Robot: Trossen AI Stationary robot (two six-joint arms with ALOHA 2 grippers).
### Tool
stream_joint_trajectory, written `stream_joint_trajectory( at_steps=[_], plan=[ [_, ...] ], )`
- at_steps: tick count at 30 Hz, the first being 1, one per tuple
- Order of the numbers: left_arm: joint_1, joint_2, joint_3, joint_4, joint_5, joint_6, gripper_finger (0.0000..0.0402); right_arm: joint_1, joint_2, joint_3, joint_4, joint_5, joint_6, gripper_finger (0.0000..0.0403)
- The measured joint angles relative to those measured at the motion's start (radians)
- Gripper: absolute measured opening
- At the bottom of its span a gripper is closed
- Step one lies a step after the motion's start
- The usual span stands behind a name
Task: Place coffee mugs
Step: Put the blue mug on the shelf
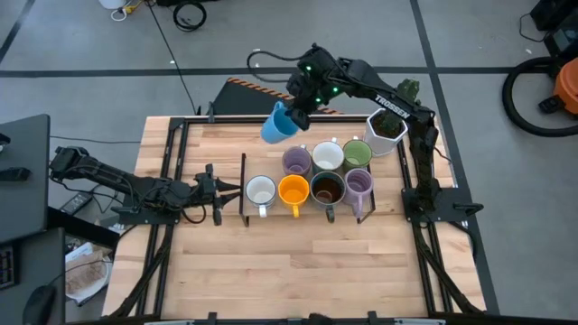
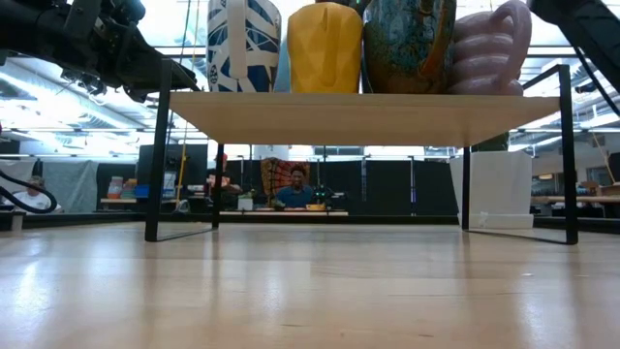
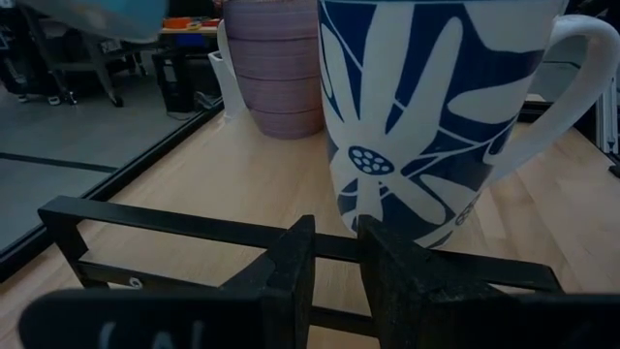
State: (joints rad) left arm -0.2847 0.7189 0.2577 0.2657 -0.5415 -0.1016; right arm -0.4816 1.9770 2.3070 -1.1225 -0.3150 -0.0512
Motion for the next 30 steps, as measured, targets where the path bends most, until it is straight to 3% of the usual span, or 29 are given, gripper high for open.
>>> stream_joint_trajectory(
  at_steps=[8, 15, 30],
  plan=[
    [0.0, 0.0, 0.0, -0.001, 0.0, 0.0, 0.0087, 0.097, -0.009, 0.048, -0.017, 0.048, -0.125, 0.0023],
    [0.0, 0.001, 0.0, 0.006, -0.012, 0.04, 0.0087, 0.14, -0.013, 0.048, -0.016, 0.071, -0.103, 0.0023],
    [0.0, -0.003, -0.001, 0.026, -0.26, 0.214, 0.0087, 0.174, -0.026, 0.049, -0.017, 0.105, -0.082, 0.0025]
  ],
)
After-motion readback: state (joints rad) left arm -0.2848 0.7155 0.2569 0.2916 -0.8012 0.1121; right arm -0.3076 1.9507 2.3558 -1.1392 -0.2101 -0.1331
